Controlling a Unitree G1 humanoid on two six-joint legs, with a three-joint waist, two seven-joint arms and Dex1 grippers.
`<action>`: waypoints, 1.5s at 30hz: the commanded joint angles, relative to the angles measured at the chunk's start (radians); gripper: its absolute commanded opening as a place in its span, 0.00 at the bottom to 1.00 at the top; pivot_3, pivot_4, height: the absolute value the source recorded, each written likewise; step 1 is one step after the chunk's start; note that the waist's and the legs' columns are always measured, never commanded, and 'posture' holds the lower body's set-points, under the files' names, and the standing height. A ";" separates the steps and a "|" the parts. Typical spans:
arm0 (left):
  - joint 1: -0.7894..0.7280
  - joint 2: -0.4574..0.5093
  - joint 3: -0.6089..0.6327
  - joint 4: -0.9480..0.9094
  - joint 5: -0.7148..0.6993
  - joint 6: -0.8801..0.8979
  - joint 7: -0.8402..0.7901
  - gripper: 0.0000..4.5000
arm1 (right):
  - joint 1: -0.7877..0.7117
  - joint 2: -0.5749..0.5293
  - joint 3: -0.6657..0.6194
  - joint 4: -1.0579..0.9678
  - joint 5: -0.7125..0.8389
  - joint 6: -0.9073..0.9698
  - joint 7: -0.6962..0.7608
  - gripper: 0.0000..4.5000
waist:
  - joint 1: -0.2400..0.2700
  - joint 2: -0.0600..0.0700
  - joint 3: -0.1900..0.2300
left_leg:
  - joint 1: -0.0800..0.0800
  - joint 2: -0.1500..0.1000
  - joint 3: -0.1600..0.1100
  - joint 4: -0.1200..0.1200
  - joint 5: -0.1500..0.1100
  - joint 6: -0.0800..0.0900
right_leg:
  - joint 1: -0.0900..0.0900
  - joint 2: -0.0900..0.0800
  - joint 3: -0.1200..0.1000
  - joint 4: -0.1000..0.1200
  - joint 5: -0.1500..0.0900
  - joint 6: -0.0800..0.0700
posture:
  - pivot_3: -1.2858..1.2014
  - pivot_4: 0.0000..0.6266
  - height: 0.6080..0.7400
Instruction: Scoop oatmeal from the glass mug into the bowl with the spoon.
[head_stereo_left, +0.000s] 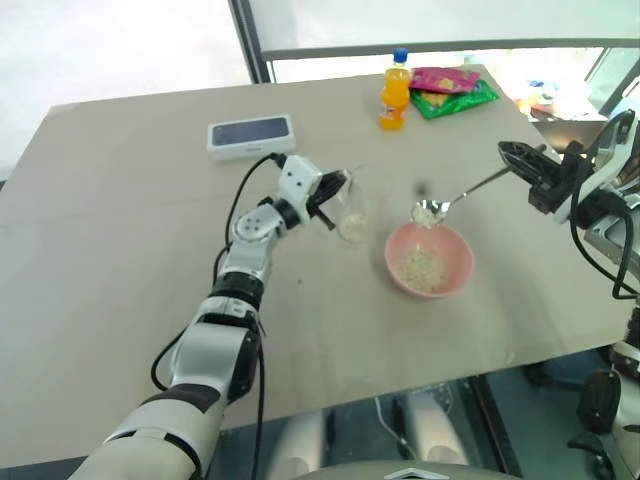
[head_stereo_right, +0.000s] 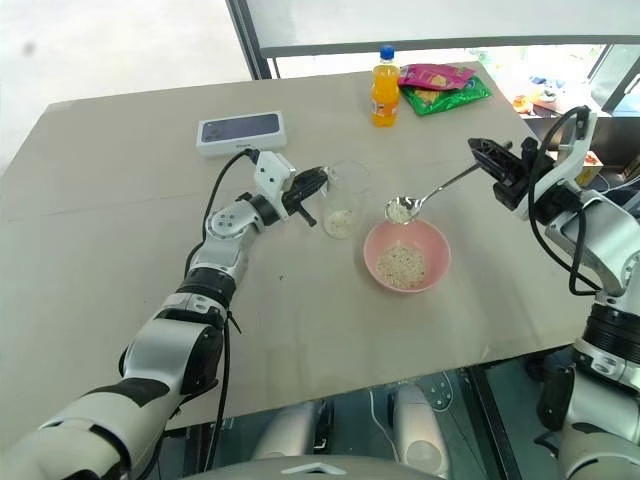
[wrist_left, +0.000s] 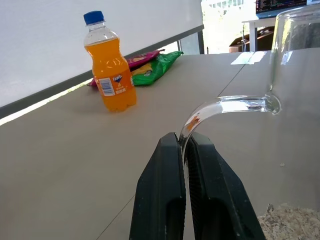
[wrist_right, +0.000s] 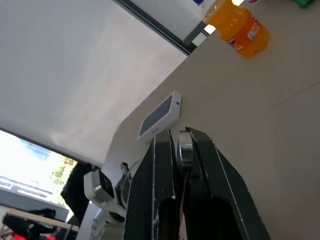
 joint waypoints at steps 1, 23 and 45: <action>0.011 0.001 -0.001 0.005 0.012 -0.020 0.003 0.03 | 0.000 -0.050 0.080 -0.094 -0.156 -0.020 0.135 0.00 | 0.000 0.000 0.000 | 0.000 0.000 0.000 0.000 0.000 0.000 | 0.000 0.000 0.000 0.000 0.000 0.000 | 0.52 0.24 1.00; 0.045 -0.019 0.001 -0.037 -0.007 -0.007 0.008 0.03 | -0.070 -0.180 0.240 -0.263 -0.690 -0.195 0.585 0.00 | 0.029 0.000 0.000 | 0.001 -0.001 -0.003 0.002 0.000 0.000 | 0.002 -0.001 -0.003 -0.001 0.000 0.001 | 0.52 0.24 1.00; 0.086 -0.051 0.006 -0.104 -0.018 0.058 0.034 0.03 | -0.370 0.186 0.238 0.022 -0.657 -0.149 0.307 0.00 | 0.027 0.000 0.000 | 0.000 -0.003 -0.004 0.001 0.001 0.000 | 0.002 -0.003 -0.004 -0.001 0.000 0.001 | 0.52 0.24 1.00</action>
